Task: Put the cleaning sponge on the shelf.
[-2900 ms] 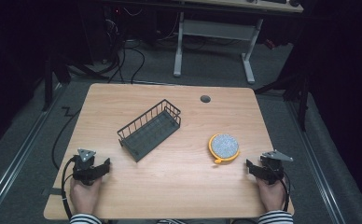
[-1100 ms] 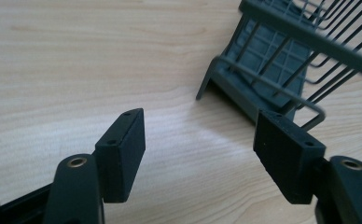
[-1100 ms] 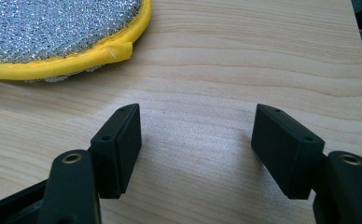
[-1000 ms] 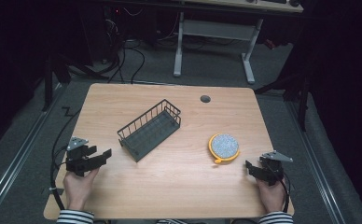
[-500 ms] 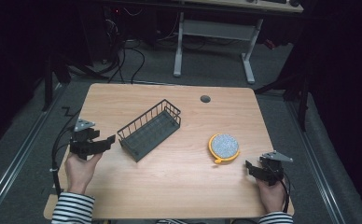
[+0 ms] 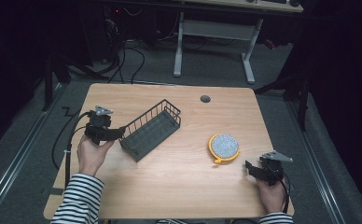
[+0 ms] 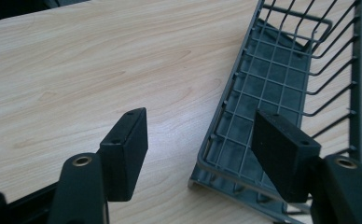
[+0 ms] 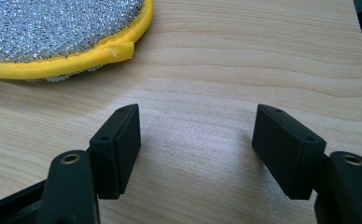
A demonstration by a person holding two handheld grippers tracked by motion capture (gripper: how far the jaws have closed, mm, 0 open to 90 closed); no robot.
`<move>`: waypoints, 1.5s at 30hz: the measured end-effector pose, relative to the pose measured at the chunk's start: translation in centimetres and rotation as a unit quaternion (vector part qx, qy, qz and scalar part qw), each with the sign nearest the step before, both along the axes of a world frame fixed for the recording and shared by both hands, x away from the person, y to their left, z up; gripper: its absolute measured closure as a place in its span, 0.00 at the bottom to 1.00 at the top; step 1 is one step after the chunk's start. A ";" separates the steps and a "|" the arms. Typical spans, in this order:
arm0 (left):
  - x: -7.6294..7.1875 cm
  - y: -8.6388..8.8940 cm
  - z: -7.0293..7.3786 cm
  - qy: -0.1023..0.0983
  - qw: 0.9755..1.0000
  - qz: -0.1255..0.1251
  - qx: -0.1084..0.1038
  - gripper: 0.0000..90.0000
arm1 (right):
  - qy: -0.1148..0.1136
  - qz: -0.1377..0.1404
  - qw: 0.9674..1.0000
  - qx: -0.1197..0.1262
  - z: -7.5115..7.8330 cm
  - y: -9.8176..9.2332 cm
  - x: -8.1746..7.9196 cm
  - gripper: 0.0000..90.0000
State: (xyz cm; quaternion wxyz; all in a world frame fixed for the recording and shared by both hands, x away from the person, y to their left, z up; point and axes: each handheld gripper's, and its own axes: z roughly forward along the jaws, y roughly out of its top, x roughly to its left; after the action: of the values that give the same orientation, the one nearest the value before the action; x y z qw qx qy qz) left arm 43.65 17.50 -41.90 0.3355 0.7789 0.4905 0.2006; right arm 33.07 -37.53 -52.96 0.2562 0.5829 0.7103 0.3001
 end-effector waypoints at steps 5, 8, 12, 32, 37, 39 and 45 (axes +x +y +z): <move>1.3 -1.0 -0.7 0.014 1.000 -0.008 0.013 0.45 | 0.000 0.000 1.000 0.000 0.0 0.0 0.0 0.36; 1.8 -1.5 -0.9 0.015 1.000 -0.014 0.013 0.47 | 0.000 0.000 1.000 0.000 0.0 0.0 0.0 0.36; 2.3 -2.2 -1.2 0.017 0.999 -0.020 0.021 0.50 | 0.000 0.000 1.000 0.000 0.0 0.0 0.0 0.36; 3.5 -2.7 -2.9 0.047 0.998 -0.043 0.031 0.77 | 0.001 0.001 1.000 0.001 0.0 0.0 0.0 0.36; 3.5 -2.7 -2.9 0.048 0.997 -0.049 0.027 0.83 | 0.001 0.001 1.000 0.001 0.0 0.0 0.0 0.36; 3.4 -2.7 -2.9 0.048 0.997 -0.052 0.026 0.86 | 0.001 0.001 1.000 0.001 0.0 0.0 0.0 0.36; 3.2 -2.9 -2.9 0.052 0.996 -0.070 0.021 0.90 | 0.000 0.002 1.000 0.001 0.0 0.0 0.0 0.36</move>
State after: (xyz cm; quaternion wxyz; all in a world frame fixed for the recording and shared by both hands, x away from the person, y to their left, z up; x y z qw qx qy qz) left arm 46.87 14.60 -44.76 0.3065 0.8272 0.4477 0.1462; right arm 33.06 -37.52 -52.96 0.2551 0.5819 0.7112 0.3008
